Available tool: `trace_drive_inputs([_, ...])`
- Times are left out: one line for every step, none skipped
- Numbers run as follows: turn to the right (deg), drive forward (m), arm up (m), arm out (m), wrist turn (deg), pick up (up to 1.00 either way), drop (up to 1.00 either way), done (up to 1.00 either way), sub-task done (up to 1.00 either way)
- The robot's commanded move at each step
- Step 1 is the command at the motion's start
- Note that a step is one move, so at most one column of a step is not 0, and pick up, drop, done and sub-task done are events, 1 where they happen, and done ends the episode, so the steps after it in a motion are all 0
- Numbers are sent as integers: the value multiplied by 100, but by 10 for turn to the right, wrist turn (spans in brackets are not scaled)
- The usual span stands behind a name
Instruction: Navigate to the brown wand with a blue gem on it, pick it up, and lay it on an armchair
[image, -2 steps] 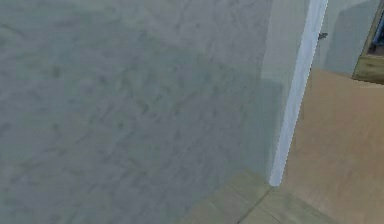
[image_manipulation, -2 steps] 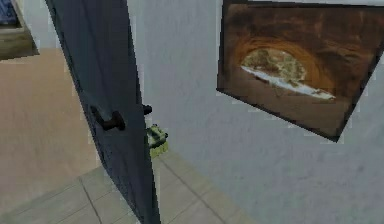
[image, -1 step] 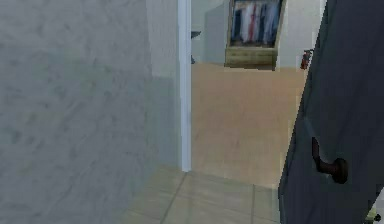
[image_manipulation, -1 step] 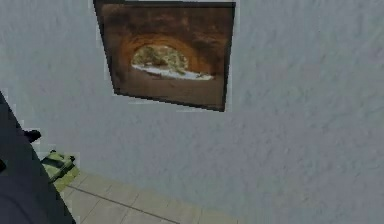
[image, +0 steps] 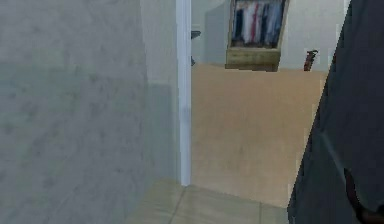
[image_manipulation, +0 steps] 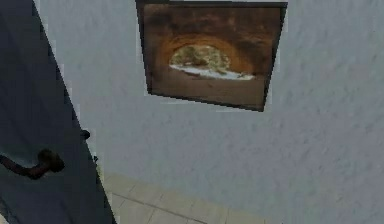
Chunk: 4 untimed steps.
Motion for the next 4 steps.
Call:
trace_drive_inputs([-150, 0, 0, 0, 0, 0, 0, 0, 0])
trace_drive_inputs([0, 50, 0, 0, 0, 0, 0, 0, 0])
trace_drive_inputs([270, 0, 0, 0, 0, 0, 0, 0, 0])
trace_drive_inputs([0, 45, 0, 0, 0, 0, 0, 0, 0])
